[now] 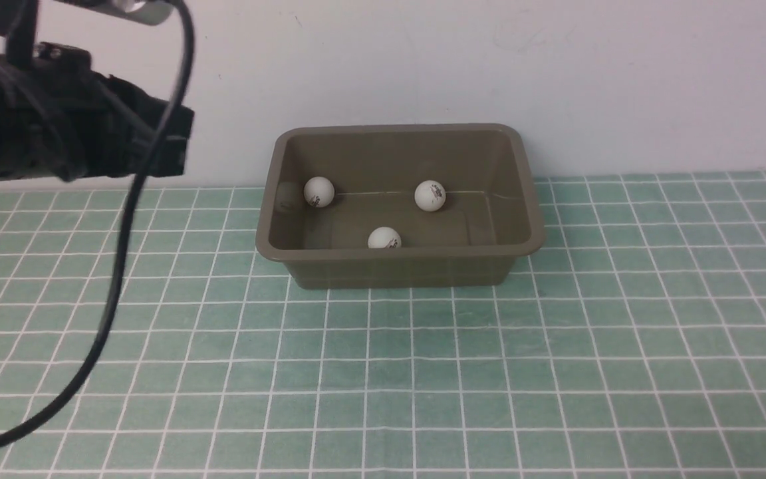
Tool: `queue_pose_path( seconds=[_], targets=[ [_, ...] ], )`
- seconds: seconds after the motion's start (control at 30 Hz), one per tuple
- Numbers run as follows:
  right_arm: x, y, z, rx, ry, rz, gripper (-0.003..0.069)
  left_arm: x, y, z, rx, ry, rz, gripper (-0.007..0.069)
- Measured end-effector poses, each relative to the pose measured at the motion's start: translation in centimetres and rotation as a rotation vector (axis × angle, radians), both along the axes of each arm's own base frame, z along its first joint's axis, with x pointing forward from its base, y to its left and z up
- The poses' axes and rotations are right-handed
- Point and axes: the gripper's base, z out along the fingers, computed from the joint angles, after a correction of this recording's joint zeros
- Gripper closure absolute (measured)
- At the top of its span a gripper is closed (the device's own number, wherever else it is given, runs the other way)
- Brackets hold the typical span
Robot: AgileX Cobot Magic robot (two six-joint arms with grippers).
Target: Put the table tennis balls in the box on the green coffee tablecloth.
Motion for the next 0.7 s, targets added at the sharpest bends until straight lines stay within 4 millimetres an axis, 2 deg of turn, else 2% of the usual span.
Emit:
queue_pose_path(
  seconds=[0.13,0.2,0.37,0.53,0.7],
  targets=[
    [0.0,0.0,0.0,0.0,0.0,0.0,0.0145,-4.2,1.6,1.5,-0.003,-0.097,0.049,0.0629],
    [0.0,0.0,0.0,0.0,0.0,0.0,0.0145,-7.5,2.3,2.0,-0.006,-0.163,0.077,0.0629],
    [0.0,0.0,0.0,0.0,0.0,0.0,0.0145,-13.6,2.9,0.6,0.008,-0.236,0.1,0.0629],
    [0.0,0.0,0.0,0.0,0.0,0.0,0.0145,-16.0,2.9,-1.3,0.041,-0.264,0.089,0.0629],
    [0.0,0.0,0.0,0.0,0.0,0.0,0.0145,-16.8,3.0,-3.6,0.073,-0.242,0.094,0.0629]
  ],
)
